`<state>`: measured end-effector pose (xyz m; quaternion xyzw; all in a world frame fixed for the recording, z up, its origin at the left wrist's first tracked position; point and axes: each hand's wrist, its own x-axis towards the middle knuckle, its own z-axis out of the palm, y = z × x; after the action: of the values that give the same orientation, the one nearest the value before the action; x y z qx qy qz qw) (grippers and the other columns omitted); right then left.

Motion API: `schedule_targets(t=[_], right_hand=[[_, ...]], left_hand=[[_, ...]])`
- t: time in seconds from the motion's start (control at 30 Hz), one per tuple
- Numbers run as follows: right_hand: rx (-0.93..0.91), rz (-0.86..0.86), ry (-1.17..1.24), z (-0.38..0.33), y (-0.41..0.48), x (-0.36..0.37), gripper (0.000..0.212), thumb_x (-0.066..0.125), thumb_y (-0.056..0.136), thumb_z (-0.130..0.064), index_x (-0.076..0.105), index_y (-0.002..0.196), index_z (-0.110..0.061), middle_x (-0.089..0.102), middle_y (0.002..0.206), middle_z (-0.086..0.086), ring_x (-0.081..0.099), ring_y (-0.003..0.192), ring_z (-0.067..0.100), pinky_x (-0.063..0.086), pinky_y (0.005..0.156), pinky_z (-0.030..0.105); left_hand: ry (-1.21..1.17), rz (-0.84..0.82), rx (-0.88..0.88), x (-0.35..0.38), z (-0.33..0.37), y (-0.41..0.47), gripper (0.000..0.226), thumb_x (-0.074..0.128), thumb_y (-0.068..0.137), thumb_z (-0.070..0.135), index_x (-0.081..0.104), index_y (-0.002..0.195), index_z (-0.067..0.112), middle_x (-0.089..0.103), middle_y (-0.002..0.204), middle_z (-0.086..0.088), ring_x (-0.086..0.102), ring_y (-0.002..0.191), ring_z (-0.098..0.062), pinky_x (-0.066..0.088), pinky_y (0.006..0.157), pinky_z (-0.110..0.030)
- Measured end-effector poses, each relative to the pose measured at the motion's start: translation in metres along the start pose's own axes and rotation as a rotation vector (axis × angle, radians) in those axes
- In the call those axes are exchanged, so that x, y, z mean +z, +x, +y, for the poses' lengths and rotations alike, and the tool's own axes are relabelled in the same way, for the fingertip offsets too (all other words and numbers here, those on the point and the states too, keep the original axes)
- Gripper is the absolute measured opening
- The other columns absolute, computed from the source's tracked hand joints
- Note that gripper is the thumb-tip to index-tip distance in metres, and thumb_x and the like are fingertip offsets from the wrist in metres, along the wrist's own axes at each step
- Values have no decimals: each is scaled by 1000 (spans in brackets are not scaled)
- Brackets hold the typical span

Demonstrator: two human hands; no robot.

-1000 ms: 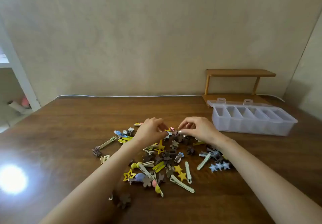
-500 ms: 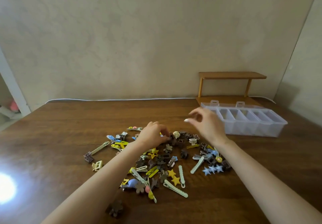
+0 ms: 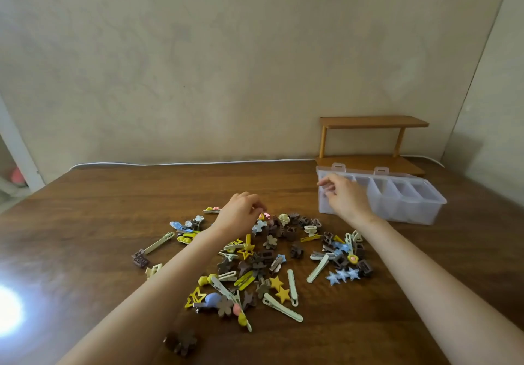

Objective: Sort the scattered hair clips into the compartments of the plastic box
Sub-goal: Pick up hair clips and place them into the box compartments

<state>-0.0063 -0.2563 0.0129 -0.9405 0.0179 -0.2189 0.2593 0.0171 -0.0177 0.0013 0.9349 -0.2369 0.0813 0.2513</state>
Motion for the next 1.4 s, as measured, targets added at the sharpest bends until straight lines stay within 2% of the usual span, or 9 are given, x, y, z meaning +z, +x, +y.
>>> schedule_targets(t=[0.17,0.37,0.53,0.7,0.87,0.97,1.1,1.3,1.4], right_hand=[[-107,-125,69,-26,10,11,35,37,93,2,61,109,-19,64,112,4,60,104,17,50,89,40],[-165,-261,136,-60,11,27,37,37,94,-1,58,115,-25,60,114,4,57,107,19,53,84,45],[-227,-395,205,-82,4,28,35,41,96,-5,52,123,-25,59,116,3,57,94,14,53,82,35],[-283,-202,221,-80,-1,8,21,56,89,-8,61,105,-22,61,103,-3,51,77,1,43,71,24],[-273,-557,-86,-54,-15,-10,37,60,83,2,66,89,-34,57,102,-7,52,86,5,50,71,27],[-323,-542,-153,-49,-23,-6,40,61,82,2,65,95,-36,53,109,-6,48,91,6,45,71,24],[-378,-487,-225,-45,-27,0,30,73,79,-18,65,103,-33,54,106,-7,46,95,8,40,78,27],[-408,-424,-180,-36,-29,9,21,73,78,-26,67,98,-28,55,103,-4,48,97,12,44,81,30],[-314,-402,-17,-32,-28,9,14,75,76,-23,65,86,-26,59,93,-8,51,85,8,42,73,25]], left_hand=[[-17,13,5,-2,1,2,20,47,94,15,65,101,16,61,111,-1,48,109,-18,44,90,-34],[-9,-1,37,1,3,4,6,59,88,20,64,91,18,63,97,1,54,98,-18,49,83,-34],[-95,119,42,0,3,4,10,60,86,14,56,96,14,58,96,1,54,93,-17,46,78,-27],[-197,190,-6,-1,3,1,30,59,87,11,41,110,13,55,94,1,54,83,-16,49,73,-32],[-62,128,8,-2,-1,4,37,57,89,18,47,125,23,55,98,1,57,88,-15,53,78,-31],[22,94,-15,1,-1,6,32,58,89,25,53,120,24,53,101,2,56,92,-15,53,78,-32],[74,172,8,1,4,5,25,62,87,29,58,110,21,57,101,4,51,85,-9,45,67,-24],[121,242,-29,1,10,10,21,67,83,29,59,98,16,62,94,3,50,77,-12,40,63,-25],[103,226,-49,2,14,14,21,67,83,29,60,99,16,59,90,5,51,78,-13,40,64,-26]])
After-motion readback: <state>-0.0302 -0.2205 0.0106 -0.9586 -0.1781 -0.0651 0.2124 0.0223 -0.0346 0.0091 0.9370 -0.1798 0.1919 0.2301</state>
